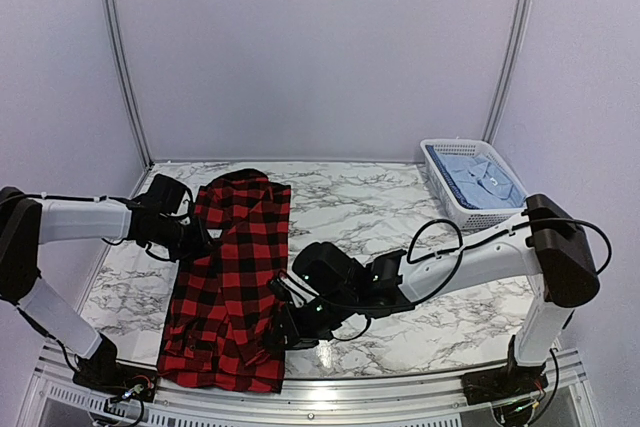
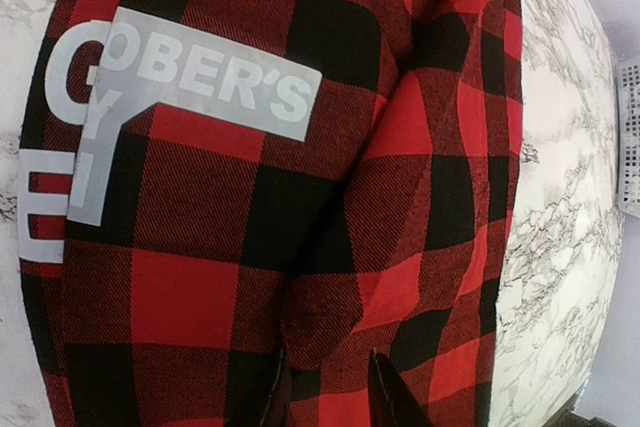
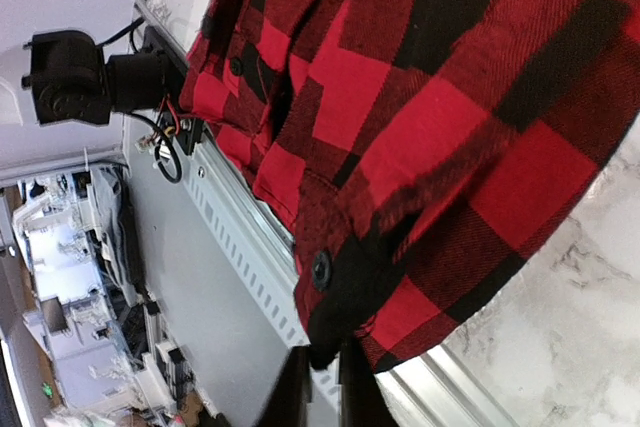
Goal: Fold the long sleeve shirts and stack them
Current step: Smooth out the rectangle-folded shirt at the center of the board.
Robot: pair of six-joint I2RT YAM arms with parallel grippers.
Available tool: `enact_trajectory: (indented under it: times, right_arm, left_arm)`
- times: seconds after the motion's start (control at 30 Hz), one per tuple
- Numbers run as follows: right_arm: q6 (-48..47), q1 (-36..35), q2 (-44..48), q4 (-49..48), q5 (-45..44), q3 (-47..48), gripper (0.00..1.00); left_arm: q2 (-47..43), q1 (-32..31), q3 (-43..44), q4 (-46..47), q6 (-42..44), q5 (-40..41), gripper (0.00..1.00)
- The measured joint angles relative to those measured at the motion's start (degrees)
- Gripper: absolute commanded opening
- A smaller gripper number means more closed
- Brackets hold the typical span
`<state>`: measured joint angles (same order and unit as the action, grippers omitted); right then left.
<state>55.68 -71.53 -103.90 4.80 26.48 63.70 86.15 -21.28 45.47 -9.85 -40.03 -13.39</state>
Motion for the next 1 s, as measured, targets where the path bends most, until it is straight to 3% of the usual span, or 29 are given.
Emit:
enact_trajectory:
  times: [0.17, 0.27, 0.47, 0.73, 1.0]
  right_arm:
    - [-2.71, 0.04, 0.0, 2.05, -1.49, 0.15, 0.5]
    - [-5.38, 0.79, 0.83, 4.55, -3.45, 0.17, 0.58]
    - [-10.47, 7.02, 4.74, 5.14, -5.51, 0.04, 0.62]
    - [-18.27, 18.53, 3.82, 2.43, -6.64, 0.17, 0.63]
    - [-23.1, 28.2, -5.81, -4.26, -5.31, 9.22, 0.63]
  left_arm:
    - [-0.02, -2.56, 0.42, 0.33, 0.22, 0.17, 0.18]
    - [0.0, -4.02, 0.55, 1.88, 0.37, 0.37, 0.14]
    - [3.32, -4.72, 2.38, 5.31, 0.31, 1.05, 0.08]
    - [14.1, -4.66, 6.45, 8.13, 0.28, 2.97, 0.07]
    - [18.51, -4.66, 10.21, 9.2, 0.04, 2.95, 0.11]
